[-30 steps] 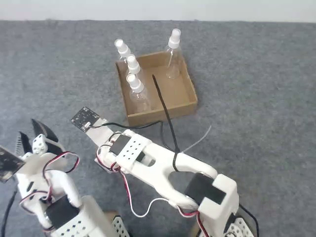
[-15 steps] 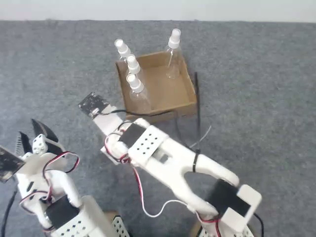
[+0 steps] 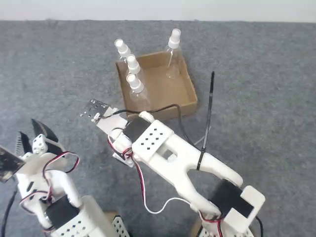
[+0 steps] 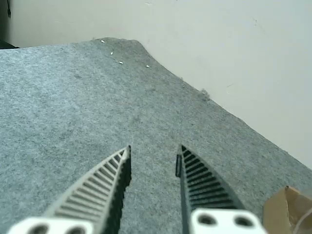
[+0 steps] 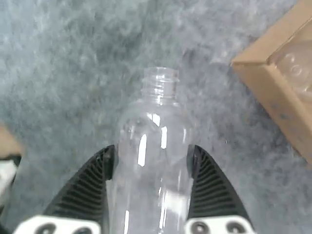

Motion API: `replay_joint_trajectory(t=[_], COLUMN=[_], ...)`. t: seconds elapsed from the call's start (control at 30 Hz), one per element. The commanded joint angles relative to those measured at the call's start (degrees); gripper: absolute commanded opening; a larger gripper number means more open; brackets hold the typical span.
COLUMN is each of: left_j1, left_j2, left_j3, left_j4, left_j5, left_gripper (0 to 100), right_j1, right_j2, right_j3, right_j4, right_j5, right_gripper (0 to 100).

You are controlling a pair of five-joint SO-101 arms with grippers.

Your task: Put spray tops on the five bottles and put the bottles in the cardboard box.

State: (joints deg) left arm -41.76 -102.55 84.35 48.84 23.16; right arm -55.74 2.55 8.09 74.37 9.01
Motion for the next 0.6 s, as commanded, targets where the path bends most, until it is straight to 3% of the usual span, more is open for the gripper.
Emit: replay_joint_trajectory(t=[0.0, 0.57], left_j1=[-0.26, -0.35], left_j2=[-0.70, -0.70], left_j3=[-2.42, -2.33], left_j4=[-2.02, -1.85], left_j5=[0.70, 0.44], left_gripper=[15, 15], right_j1=[1.10, 3.56], right_j2=[-4.53, -4.62], right_j3=[-7.03, -10.55], right_j4=[6.37, 26.42], right_j5=[1.67, 1.41], right_gripper=[4.4, 4.4])
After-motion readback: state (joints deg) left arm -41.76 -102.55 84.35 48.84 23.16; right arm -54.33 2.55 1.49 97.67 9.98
